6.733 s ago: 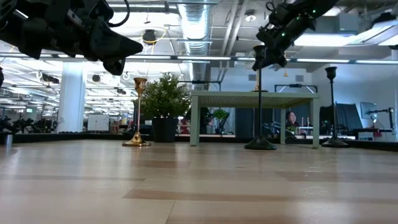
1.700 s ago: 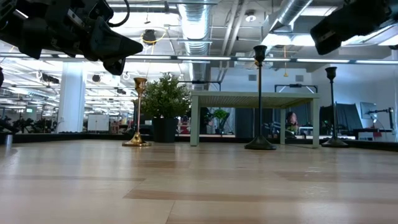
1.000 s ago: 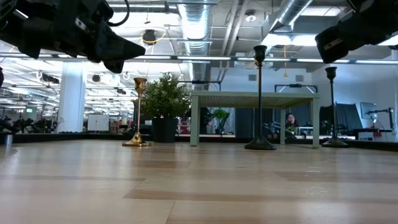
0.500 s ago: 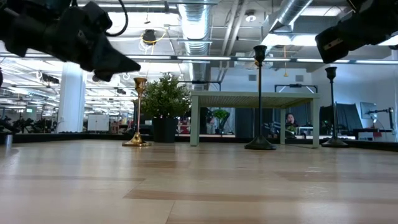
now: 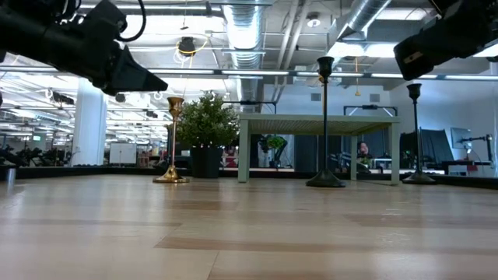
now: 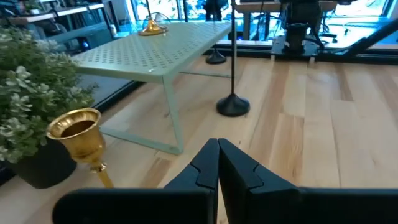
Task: Pick & Place candle stick holders
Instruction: Put the golden candle holder on the shelf
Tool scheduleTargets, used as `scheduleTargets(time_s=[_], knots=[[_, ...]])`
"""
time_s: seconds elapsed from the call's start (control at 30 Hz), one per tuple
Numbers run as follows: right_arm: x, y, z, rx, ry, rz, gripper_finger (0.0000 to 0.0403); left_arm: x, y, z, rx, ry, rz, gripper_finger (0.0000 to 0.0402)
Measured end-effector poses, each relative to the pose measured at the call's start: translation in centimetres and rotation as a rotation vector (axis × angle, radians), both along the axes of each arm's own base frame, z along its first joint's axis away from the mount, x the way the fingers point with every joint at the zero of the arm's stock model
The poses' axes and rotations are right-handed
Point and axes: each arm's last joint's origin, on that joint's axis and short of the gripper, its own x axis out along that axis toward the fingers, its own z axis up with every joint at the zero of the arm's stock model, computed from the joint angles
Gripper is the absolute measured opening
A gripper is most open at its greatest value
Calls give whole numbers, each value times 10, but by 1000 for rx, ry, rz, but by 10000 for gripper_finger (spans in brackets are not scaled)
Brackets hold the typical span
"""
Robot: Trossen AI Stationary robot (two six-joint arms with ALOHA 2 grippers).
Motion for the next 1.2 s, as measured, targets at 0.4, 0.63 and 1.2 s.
scheduleTargets(time_s=[0.4, 0.63, 1.2], knots=[[0, 0, 0, 0, 1, 1, 0, 1, 3, -3, -7, 17, 55, 52], [0, 0, 0, -1, 3, 1, 0, 10, 11, -17, -47, 65, 143, 120], [0, 0, 0, -1, 3, 1, 0, 22, 38, -37, -84, 144, 320, 265]])
